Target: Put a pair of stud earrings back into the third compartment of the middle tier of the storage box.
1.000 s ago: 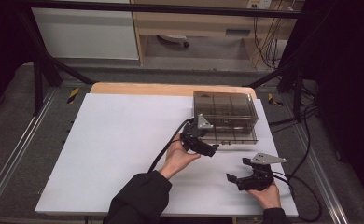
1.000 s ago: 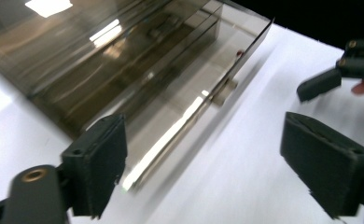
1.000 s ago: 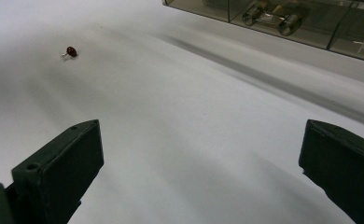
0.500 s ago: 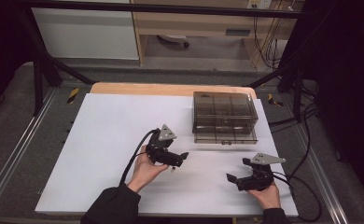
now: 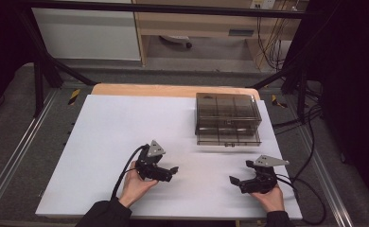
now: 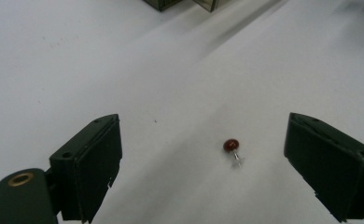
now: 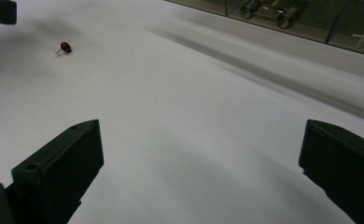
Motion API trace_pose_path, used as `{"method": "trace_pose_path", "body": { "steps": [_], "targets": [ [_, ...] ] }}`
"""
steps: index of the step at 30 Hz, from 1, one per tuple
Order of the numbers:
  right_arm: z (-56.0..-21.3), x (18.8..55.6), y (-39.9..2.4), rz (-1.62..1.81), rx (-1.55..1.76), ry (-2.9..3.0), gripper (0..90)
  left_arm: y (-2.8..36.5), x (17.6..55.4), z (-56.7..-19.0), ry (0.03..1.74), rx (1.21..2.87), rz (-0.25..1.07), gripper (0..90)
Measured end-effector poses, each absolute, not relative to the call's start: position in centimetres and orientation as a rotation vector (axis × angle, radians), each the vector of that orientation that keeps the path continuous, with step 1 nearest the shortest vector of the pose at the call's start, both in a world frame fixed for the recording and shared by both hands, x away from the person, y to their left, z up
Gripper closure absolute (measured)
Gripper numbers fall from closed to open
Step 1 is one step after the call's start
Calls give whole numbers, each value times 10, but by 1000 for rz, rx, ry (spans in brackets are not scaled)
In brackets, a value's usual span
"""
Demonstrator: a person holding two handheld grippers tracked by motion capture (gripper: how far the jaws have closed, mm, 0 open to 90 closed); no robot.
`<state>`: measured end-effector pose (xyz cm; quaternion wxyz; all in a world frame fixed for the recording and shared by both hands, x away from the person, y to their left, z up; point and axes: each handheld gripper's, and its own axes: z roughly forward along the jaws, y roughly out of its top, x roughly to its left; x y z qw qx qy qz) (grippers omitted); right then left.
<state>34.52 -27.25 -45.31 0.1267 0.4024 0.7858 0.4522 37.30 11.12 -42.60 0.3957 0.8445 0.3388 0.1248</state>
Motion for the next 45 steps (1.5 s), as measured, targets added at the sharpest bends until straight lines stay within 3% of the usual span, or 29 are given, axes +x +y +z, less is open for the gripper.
{"method": "trace_pose_path", "body": {
  "steps": [8, 26, 45],
  "targets": [
    [-453, 345, -273, 1315, 1172, 2287, 5, 109, 368, -437, 861, 2149, 288, 224],
    [-453, 345, -272, 1310, 1171, 2292, 5, 95, 365, -451, 877, 2176, 234, 619],
    [-454, 346, -272, 1305, 1168, 2298, 6, 93, 365, -452, 921, 2163, 283, 795]
  ]
}}
